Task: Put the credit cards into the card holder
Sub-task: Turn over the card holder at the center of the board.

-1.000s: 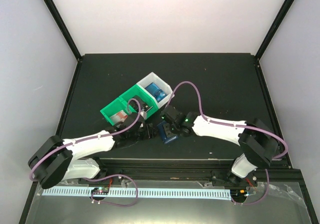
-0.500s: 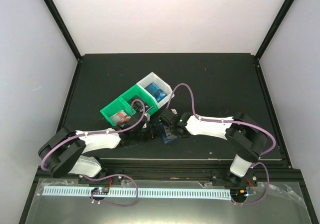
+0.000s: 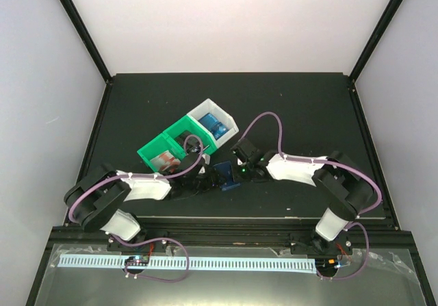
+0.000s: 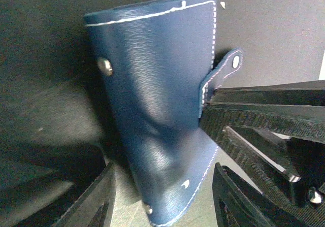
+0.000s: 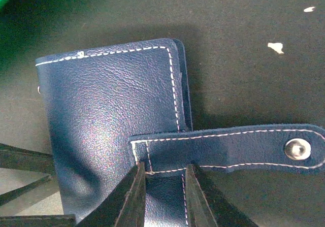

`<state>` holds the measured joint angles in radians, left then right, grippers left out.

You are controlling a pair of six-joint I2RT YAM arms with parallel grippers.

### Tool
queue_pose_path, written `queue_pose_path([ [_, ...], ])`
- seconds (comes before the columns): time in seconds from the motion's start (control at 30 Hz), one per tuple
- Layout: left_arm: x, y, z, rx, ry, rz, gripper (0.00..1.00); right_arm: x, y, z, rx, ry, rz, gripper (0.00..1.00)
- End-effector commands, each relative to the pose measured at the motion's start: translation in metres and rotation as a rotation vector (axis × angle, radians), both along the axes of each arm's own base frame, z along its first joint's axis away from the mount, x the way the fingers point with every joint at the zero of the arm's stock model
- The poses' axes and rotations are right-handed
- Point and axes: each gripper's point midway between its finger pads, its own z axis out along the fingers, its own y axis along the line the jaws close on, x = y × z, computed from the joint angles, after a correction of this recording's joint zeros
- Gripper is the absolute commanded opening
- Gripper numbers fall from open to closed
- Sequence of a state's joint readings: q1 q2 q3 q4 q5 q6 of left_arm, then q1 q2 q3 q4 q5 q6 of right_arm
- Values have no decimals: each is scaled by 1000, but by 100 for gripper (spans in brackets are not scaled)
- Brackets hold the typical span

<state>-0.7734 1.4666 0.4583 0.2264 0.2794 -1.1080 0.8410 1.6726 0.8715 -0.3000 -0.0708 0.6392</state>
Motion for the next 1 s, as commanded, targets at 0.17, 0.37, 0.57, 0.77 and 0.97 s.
queue_pose_path([
  [0.17, 19, -22, 5, -44, -71, -43, 41, -30, -18, -32, 49, 177, 65, 24],
  [0.37, 32, -20, 15, -7, -257, -113, 27, -27, -18, -21, 123, 168, 85, 24],
  [0.57, 33, -41, 51, -47, -429, -287, 2, -17, -13, 21, 195, 63, 143, 29],
  [0.77, 27, -41, 122, -76, -665, -387, 2, 3, -31, 125, 259, -203, 167, 52],
  [0.97, 17, -37, 191, -69, -875, -473, 1, 0, -55, 222, 284, -518, 203, 79],
])
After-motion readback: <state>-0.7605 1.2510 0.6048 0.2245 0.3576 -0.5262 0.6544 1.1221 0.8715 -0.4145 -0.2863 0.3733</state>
